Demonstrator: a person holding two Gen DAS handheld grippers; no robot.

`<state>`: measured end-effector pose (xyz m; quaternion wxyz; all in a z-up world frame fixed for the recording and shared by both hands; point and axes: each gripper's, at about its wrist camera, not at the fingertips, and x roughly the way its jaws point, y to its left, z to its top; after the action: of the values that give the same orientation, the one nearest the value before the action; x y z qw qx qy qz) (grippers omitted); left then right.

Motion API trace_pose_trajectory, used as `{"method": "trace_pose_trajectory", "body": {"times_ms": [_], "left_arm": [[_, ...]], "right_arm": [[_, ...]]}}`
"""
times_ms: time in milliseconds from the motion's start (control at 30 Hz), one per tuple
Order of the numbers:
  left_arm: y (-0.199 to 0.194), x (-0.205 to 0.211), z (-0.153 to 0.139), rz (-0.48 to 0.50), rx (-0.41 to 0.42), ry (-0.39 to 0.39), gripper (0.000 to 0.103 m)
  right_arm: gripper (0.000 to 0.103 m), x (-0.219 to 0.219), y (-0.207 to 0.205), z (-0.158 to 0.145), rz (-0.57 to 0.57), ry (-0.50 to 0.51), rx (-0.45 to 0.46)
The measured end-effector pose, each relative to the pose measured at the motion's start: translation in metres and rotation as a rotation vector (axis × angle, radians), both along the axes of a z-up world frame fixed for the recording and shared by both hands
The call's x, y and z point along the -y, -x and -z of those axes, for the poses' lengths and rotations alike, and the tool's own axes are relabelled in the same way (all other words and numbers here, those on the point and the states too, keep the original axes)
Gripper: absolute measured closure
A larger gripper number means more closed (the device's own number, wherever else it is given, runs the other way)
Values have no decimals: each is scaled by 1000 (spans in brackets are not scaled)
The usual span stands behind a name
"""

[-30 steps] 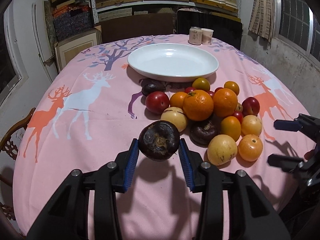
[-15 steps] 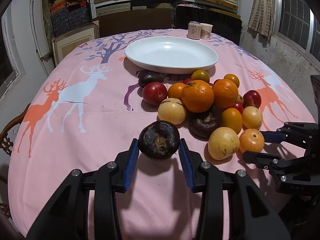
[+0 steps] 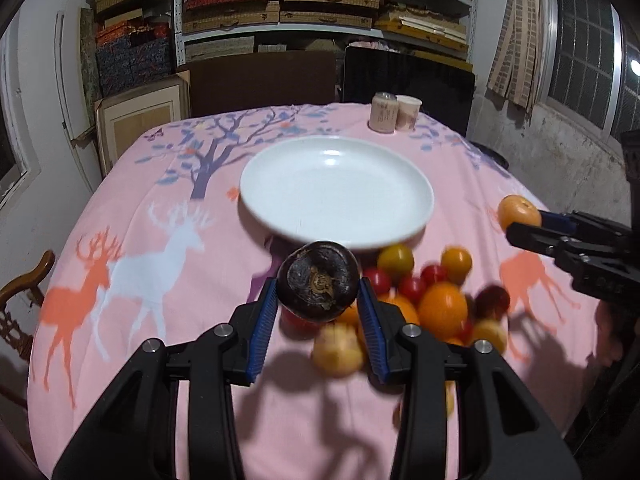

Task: Organize fruits
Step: 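Lower both held fruits onto the white plate and open both tools, then grasp a pale yellow fruit with the left tool while the right tool grasps a red plum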

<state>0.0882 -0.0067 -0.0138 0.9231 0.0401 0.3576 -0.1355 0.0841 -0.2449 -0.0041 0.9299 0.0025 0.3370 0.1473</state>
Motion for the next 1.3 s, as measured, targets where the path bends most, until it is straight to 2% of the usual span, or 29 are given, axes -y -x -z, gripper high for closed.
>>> {"method": "trace_pose_trajectory", "body": {"times_ms": [167, 367, 400, 433, 467, 500, 567, 767, 1000, 1167, 1300], "left_arm": [[-63, 14, 9, -8, -59, -3, 63], [-125, 27, 25, -8, -121, -19, 63], [-136, 27, 29, -23, -136, -25, 63], [-144, 26, 30, -38, -143, -25, 57], [-149, 24, 29, -56, -143, -18, 46], [-149, 21, 26, -69, -133, -11, 42], [-139, 15, 18, -77, -86, -3, 27], [-84, 8, 16, -43, -58, -33, 26], [-15, -9, 39, -12, -100, -44, 26], [8, -18, 49, -29, -110, -57, 26], [18, -13, 55, -5, -109, -71, 26]], "right_arm": [[59, -5, -62, 18, 8, 16, -43], [58, -21, -103, 31, -16, 38, -44], [55, -23, -111, 32, -16, 48, -40], [35, -25, -116, 32, -8, 63, -32], [26, -26, -116, 31, 2, 67, -13], [23, -24, -112, 28, 3, 55, 7], [23, -22, -102, 24, -9, 32, 19], [23, 0, -57, 19, -2, -47, 32], [19, 30, -9, 43, 29, -184, -30], [19, 44, 0, 62, 57, -237, -82], [19, 50, 4, 61, 62, -281, -70]]}}
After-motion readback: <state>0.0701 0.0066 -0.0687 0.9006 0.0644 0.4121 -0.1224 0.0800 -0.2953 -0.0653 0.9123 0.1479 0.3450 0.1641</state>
